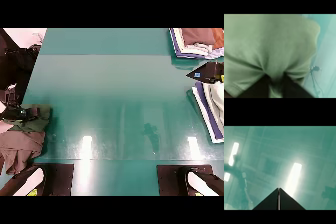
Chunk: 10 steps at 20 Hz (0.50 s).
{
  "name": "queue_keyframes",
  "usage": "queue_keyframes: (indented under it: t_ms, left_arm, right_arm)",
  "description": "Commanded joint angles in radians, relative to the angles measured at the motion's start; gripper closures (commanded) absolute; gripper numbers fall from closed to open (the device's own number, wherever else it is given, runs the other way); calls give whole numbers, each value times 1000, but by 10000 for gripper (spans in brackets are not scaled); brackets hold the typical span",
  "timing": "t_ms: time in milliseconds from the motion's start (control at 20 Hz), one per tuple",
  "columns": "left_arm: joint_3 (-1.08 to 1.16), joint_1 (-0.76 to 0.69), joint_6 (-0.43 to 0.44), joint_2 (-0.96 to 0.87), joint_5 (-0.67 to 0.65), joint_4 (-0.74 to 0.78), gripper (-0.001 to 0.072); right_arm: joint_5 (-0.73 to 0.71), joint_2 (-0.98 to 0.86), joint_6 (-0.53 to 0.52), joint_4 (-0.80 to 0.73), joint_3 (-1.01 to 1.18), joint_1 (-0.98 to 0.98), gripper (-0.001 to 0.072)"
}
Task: Fold the shirts.
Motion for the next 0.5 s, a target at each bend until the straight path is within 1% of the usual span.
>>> queue_keyframes:
  t_ms: [0,150,300,350,450]
  left_arm:
    - [-15,2,-6,5,18,-6,679]
    - [117,-2,-5,7,-81,-35,680]
    - [382,-26,16,8,-235,-89,681]
    - [500,-63,26,8,-314,-92,681]
    - [729,-175,29,8,-424,-125,681]
  right_arm:
    - [-11,0,0,0,1,1,695]
    - [-39,1,0,1,2,0,695]
    - [-82,0,0,1,29,1,695]
    - [-100,0,0,1,52,1,695]
    - [-139,0,0,0,107,0,695]
